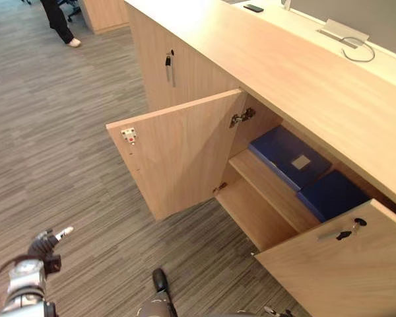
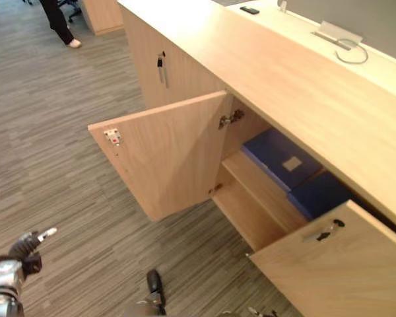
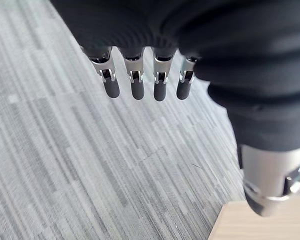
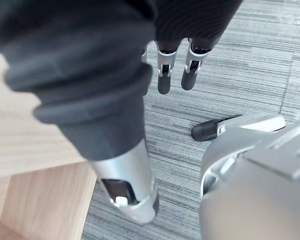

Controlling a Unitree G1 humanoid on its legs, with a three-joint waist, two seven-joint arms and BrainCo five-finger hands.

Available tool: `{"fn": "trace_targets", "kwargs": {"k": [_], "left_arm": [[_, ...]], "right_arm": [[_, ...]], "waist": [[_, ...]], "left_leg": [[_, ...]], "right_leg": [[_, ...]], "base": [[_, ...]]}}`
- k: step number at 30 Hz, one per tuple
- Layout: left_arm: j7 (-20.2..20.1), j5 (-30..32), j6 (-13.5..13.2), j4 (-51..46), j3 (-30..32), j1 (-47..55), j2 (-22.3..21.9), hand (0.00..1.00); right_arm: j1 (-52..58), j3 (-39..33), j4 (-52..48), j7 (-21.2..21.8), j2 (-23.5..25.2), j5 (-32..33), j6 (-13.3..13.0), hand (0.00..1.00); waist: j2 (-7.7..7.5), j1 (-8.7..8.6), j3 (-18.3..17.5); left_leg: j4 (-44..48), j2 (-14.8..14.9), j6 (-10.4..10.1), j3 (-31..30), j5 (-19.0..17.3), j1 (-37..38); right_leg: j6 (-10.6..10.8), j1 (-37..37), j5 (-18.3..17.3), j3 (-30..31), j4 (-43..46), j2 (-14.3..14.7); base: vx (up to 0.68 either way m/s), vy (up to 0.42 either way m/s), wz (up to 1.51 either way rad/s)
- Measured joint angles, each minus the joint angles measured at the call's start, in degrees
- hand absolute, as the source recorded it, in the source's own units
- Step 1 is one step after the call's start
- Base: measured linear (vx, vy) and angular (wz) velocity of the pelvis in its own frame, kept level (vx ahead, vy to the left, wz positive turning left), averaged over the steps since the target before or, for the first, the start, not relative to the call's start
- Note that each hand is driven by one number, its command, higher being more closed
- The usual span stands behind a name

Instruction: Walk over to the cabinet, pick up the folder, carry it to the office cabinet, place the folder inside the office cabinet, then close the office cabinet door

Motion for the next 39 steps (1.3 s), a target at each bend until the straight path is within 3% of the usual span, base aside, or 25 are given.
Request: {"fn": "trace_targets", "kwargs": {"k": [5,13,18,22,27,32,39], "left_arm": [[3.2,7.2,0.3,2.2,-1.7,-6.9,2.0,0.00],[8.0,11.0,0.7,1.7,-13.0,-12.4,2.3,0.00],[9.6,13.1,0.4,0.5,-20.4,-14.1,-0.4,0.00],[9.6,10.7,-0.1,2.1,-23.8,-15.0,-3.7,0.00],[9.6,5.4,-0.1,4.4,-23.9,-17.9,-3.8,0.00],[9.6,4.1,0.1,6.8,-23.7,-20.9,-3.7,0.00],[10.3,0.7,2.4,10.6,-19.0,-24.9,0.2,0.00]], "right_arm": [[1.5,-0.5,0.1,0.9,2.7,0.5,0.0,0.00],[2.1,0.7,0.0,1.3,3.6,2.4,-0.2,0.00],[2.2,3.1,0.0,1.1,3.3,2.8,-0.6,0.00],[2.2,5.3,0.0,0.8,3.1,3.5,-0.6,0.00],[2.4,7.5,-0.1,0.5,3.0,4.4,-0.7,0.00],[2.4,9.1,-0.3,0.2,2.7,4.4,-0.9,0.00],[5.3,8.9,-2.5,0.3,3.0,4.4,-0.8,0.00]], "waist": [[-0.84,-0.33,0.2],[-2.02,-0.50,1.0],[-2.95,-0.60,1.4],[-3.38,-1.03,1.6],[-3.59,-1.58,1.6],[-3.42,-1.83,1.3],[-2.88,-1.87,1.3]], "left_leg": [[0.0,0.1,0.6,1.4,-0.4,0.3],[0.0,-0.3,0.9,3.4,-1.6,2.0],[0.0,-0.4,0.5,4.4,-2.4,3.0],[0.0,-0.2,0.0,5.8,-3.7,4.8],[0.0,1.2,-0.8,7.4,-4.9,7.0],[0.3,2.6,-1.1,7.5,-5.0,8.6],[0.4,6.3,-1.9,9.2,-4.4,8.8]], "right_leg": [[-0.9,-0.5,1.0,2.4,-0.9,-0.1],[-1.6,0.0,1.1,4.3,-1.4,-0.6],[-3.5,0.6,1.4,5.6,-2.0,-0.5],[-5.7,1.0,2.5,7.3,-1.2,-0.5],[-6.3,0.3,3.4,9.0,1.8,0.0],[-5.3,-1.1,4.6,10.9,4.6,0.6],[-3.5,-4.7,7.8,14.4,7.1,3.6]], "base": [[0.00,0.035,-0.17],[0.03,0.011,-0.13],[0.06,-0.005,-0.11],[0.08,0.010,-0.18],[0.05,-0.007,-0.20],[0.04,-0.042,-0.24],[-0.02,-0.088,-0.27]]}}
